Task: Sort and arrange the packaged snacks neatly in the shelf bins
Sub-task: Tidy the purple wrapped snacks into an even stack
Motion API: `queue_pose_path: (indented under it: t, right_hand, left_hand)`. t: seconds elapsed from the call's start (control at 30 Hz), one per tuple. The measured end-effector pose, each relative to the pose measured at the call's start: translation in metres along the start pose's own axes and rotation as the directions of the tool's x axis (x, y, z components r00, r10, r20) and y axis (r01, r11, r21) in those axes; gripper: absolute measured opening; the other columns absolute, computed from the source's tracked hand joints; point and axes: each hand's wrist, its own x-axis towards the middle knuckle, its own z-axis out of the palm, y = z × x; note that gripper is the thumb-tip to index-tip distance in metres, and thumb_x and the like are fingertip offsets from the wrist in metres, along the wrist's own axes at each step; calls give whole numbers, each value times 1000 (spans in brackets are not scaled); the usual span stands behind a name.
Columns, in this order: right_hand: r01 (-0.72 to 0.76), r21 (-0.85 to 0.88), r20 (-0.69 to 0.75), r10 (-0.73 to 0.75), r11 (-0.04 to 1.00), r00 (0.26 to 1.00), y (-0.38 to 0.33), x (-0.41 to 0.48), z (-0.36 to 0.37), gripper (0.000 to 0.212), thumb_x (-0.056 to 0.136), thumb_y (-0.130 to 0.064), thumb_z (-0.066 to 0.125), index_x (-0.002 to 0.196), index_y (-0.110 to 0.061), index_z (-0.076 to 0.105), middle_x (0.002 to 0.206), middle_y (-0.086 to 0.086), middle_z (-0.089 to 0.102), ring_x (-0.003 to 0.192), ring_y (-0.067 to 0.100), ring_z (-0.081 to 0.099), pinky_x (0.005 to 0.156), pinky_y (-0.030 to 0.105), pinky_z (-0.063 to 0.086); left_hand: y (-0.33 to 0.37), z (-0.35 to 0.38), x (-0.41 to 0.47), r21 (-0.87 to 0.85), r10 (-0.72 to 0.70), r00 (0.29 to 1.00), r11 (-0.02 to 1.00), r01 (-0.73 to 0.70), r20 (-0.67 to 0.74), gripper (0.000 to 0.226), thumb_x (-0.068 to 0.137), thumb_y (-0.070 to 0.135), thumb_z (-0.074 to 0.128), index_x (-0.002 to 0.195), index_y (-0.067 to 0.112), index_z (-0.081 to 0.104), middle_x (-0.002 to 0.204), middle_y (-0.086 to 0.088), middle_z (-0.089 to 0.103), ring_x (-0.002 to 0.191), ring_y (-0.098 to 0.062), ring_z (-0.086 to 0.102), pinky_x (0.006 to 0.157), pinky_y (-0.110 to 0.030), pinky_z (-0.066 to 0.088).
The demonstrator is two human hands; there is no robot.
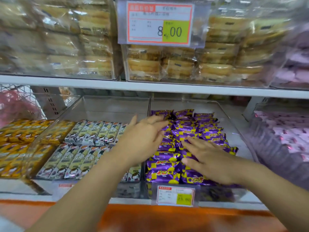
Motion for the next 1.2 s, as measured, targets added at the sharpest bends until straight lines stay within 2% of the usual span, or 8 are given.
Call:
queue_pose_path:
  t: [0.1,0.23,0.43,0.7,0.83,1.03,1.13,1.2]
  right_hand:
    - [-5,-43,-67,2,999,998,1,-7,15,92,66,-77,-12,148,-36,-9,156,-11,-18,144,8,-15,116,42,-7]
    - [5,-74,-124,-14,997,992,6,-7,11,59,95,-58,13,149,-37,5,159,-9,0,146,12,2,117,47,0]
    - [-45,-18,-329,37,999,944,20,51,-26,58,100,-45,24,151,-17,13,159,1,8,144,23,14,117,45,13]
    - [-72,-87,-214,52,994,975,15,96,-18,56,100,-44,18,150,-21,15,159,-4,10,143,22,13,116,48,3]
    - [-104,-33,-286,90,994,954,32,103,-29,53,101,-41,17,150,-21,17,159,-3,8,145,21,7,116,47,2]
    - [-178,-24,-275,165,984,947,39,111,-21,55,99,-45,20,147,-18,23,156,1,18,141,25,21,110,51,14]
    - [-316,40,-385,306,948,870,52,105,-17,62,96,-52,19,144,-14,27,151,11,27,138,31,25,111,46,22]
    - [-393,77,-298,397,916,868,63,102,-12,67,97,-54,20,147,-9,24,152,17,24,140,32,21,113,42,21]
  left_hand:
    - [29,11,-1,296,35,980,951,-93,197,47,102,40,27,147,28,28,157,8,22,143,-10,22,115,-55,-6]
    - [38,19,-1,490,-61,953,866,-98,297,49,101,46,21,145,26,31,153,6,32,140,-20,29,112,-59,-8]
    - [17,10,3,265,-21,985,964,-26,174,37,101,39,31,135,36,46,142,10,46,137,-14,32,117,-50,6]
    - [-2,24,-2,-74,11,1000,997,-12,-11,51,87,43,29,131,35,54,134,18,54,137,-9,28,113,-33,24]
    - [-4,24,-3,-109,8,1000,994,-11,-24,36,97,34,40,131,36,54,131,22,53,133,-5,26,109,-25,21]
    - [-7,26,-2,-221,20,998,975,-34,-66,46,87,39,34,126,35,58,122,22,57,118,6,26,104,-20,26]
    - [-8,27,-2,-271,29,996,961,-52,-88,45,87,37,35,124,35,60,116,27,53,118,6,27,101,-16,23]
    - [-8,28,-2,-301,38,995,951,-65,-92,44,87,37,35,123,35,61,115,29,52,119,5,27,98,-10,19]
